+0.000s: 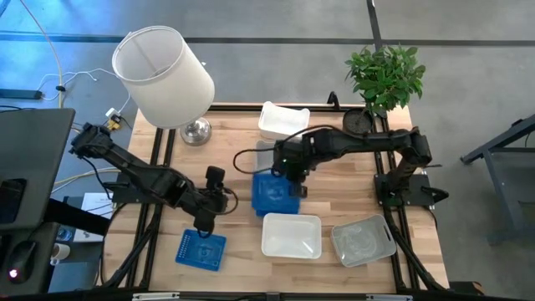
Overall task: Stack baskets by color
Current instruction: Stack the top left blue bin on the top right blue bin
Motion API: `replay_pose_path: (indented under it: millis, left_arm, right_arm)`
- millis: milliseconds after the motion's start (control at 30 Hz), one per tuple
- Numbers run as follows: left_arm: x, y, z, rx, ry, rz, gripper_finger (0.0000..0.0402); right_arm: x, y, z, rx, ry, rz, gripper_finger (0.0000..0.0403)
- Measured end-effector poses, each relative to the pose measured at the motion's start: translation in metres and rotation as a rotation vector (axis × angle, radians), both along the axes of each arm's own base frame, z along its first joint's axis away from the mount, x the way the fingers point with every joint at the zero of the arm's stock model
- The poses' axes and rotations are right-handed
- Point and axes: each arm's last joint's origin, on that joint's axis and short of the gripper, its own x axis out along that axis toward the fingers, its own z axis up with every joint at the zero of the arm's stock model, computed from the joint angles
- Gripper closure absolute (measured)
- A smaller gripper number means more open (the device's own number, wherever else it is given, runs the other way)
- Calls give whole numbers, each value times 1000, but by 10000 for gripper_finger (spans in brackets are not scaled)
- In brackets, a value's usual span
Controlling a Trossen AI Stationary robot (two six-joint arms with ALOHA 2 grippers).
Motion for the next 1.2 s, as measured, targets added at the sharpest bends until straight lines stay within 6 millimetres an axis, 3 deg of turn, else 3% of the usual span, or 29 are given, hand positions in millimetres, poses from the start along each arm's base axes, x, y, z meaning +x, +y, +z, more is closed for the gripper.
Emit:
replay_pose_path:
  millis: [267, 567, 1200]
  left_arm:
    - [-20, 8, 9, -71, -76, 54, 222]
    - [-27, 10, 15, -82, -102, 54, 222]
    - [-26, 10, 15, -76, -99, 48, 222]
  right_arm:
    - [0, -18, -26, 74, 36, 56, 403]
    - [3, -25, -57, 155, -7, 86, 403]
    - [9, -25, -68, 116, -48, 62, 403]
